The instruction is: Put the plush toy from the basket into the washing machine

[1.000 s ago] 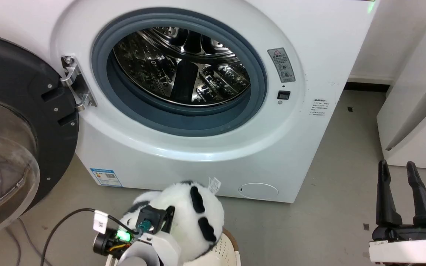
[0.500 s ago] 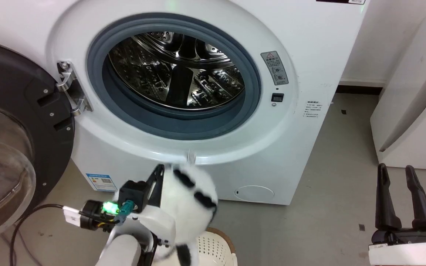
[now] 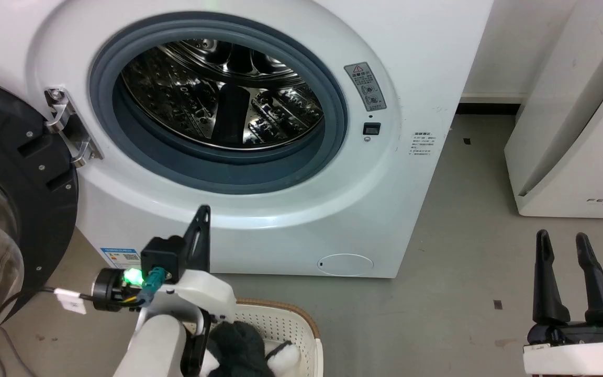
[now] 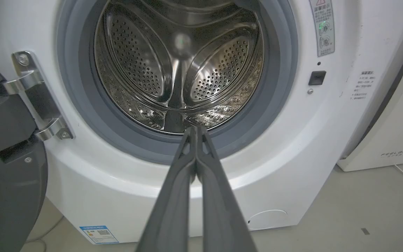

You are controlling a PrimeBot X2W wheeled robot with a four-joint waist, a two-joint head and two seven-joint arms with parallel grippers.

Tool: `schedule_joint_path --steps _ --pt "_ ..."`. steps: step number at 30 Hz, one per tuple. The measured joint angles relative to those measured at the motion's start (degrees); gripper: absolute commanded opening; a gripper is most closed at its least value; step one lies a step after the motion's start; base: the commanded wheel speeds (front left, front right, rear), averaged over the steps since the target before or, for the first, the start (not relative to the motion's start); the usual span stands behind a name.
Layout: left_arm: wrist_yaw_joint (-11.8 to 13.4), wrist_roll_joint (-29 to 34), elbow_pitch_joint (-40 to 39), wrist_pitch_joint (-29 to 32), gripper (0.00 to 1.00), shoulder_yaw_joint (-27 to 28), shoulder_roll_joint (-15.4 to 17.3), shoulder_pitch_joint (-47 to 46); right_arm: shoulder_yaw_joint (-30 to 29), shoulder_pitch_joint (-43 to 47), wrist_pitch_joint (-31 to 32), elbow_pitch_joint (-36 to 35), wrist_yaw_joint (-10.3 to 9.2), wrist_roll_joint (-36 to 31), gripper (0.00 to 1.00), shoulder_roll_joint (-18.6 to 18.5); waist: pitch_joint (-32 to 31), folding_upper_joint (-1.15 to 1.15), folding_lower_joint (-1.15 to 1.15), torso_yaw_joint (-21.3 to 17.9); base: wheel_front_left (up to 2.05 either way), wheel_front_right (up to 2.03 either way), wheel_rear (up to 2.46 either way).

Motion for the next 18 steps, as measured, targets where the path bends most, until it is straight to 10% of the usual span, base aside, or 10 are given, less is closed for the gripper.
schedule_joint_path --steps 1,2,3,18 --pt "0.1 0.1 -0.8 0.0 0.0 0.6 -0.2 0.1 0.0 0.0 0.0 0.0 0.0 0.0 1.0 0.0 0.0 0.0 0.0 0.0 0.0 0.0 0.0" --pt "0.4 0.3 -2.0 0.0 0.27 1.2 -0.5 0.3 0.0 0.0 0.0 0.0 0.0 0.0 1.0 0.0 0.0 0.0 0.0 0.0 0.0 0.0 0.0" --pt "0.6 0.6 -3.3 0.0 1.0 1.7 -0.8 0.5 -0.1 0.0 0.0 0.0 0.0 0.0 1.0 0.0 0.0 0.0 0.0 0.0 0.0 0.0 0.0" --pt "-0.4 2.7 -14.6 -0.1 1.0 9.1 -4.0 12.0 -0.2 0.2 0.0 -1.5 0.0 -4.9 1.0 0.0 -2.0 0.0 0.0 0.1 0.0 0.0 0.0"
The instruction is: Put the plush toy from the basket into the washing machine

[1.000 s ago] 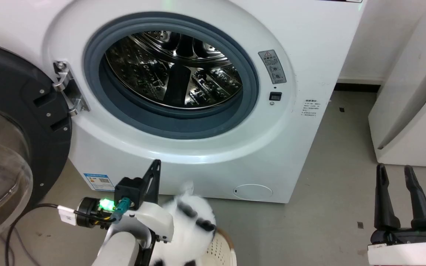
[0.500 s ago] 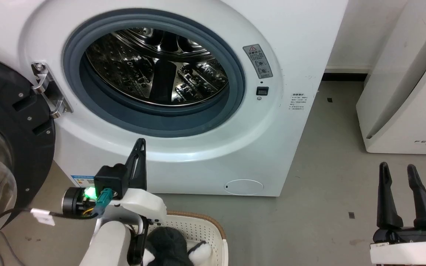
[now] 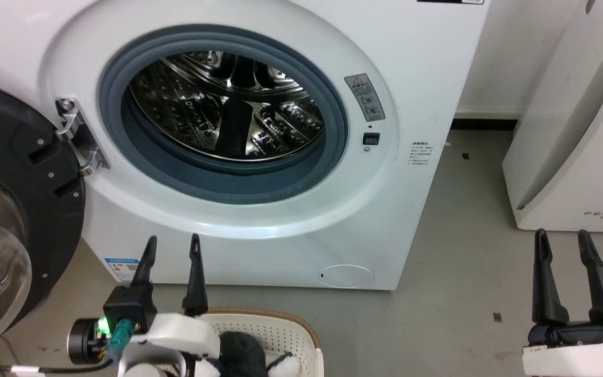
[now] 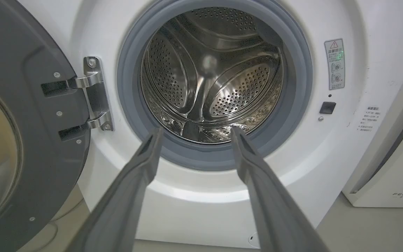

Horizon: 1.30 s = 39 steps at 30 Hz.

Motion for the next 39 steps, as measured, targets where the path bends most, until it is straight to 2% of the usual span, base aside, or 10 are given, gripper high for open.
schedule_joint_path --steps 1,2,39 --pt "-0.4 -0.2 0.0 0.0 1.0 0.4 -0.2 0.7 0.0 0.1 0.0 0.0 0.0 -0.1 1.0 0.0 -0.2 0.0 0.0 0.0 0.0 0.0 0.0" --pt "-0.6 -0.2 0.0 0.0 0.0 0.6 -0.2 1.3 0.0 0.2 0.0 0.0 0.0 -0.2 0.0 0.0 -0.4 0.0 0.0 -0.1 0.0 0.0 0.0" --pt "-1.4 1.3 -2.4 3.7 0.0 1.5 -0.3 2.2 1.2 0.0 3.6 1.5 0.0 -3.6 0.0 0.0 -0.7 0.0 0.0 -0.6 0.0 0.0 0.0"
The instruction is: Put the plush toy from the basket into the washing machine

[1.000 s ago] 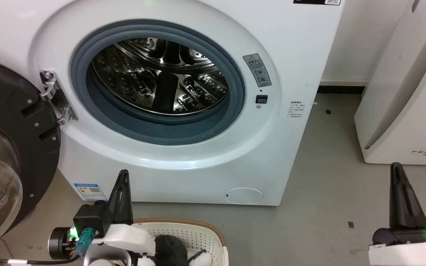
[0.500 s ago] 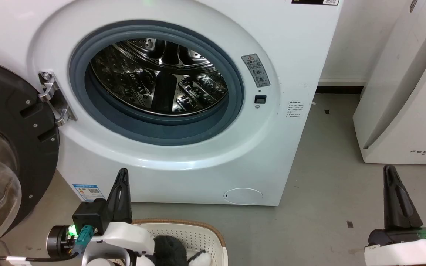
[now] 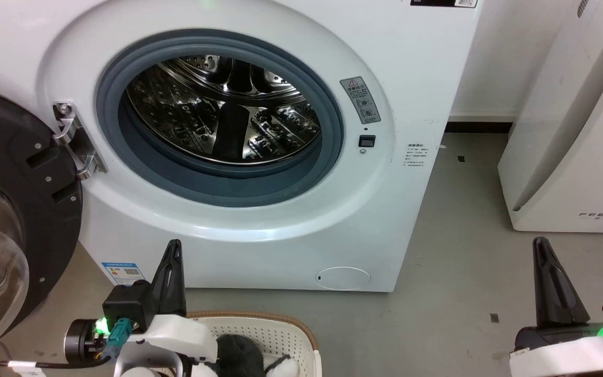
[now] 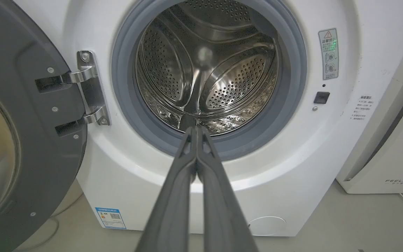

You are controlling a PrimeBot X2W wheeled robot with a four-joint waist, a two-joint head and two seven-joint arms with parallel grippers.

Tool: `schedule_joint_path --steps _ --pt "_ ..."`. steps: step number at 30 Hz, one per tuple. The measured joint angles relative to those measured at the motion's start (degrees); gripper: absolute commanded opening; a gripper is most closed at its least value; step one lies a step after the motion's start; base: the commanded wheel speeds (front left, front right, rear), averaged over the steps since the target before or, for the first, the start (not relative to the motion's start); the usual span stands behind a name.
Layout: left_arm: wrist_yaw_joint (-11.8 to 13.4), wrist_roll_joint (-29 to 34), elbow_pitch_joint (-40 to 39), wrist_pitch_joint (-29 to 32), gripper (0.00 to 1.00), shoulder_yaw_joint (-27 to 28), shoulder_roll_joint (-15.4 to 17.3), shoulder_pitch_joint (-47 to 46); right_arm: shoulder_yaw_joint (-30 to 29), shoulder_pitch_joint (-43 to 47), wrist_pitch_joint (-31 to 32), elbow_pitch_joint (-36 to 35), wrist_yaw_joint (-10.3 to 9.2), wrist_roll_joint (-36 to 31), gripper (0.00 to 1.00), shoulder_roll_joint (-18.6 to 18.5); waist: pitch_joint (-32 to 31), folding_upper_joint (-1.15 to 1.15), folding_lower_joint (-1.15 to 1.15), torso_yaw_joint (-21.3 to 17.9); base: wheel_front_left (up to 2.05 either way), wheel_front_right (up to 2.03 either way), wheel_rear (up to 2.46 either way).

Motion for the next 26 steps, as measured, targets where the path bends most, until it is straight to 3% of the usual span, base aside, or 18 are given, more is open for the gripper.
schedule_joint_path --steps 26 --pt "-0.8 1.5 -2.4 3.0 0.0 0.7 0.0 1.1 1.1 -0.3 3.0 1.2 0.01 -3.1 0.0 0.0 -0.2 0.0 0.0 -0.4 0.0 0.0 0.0"
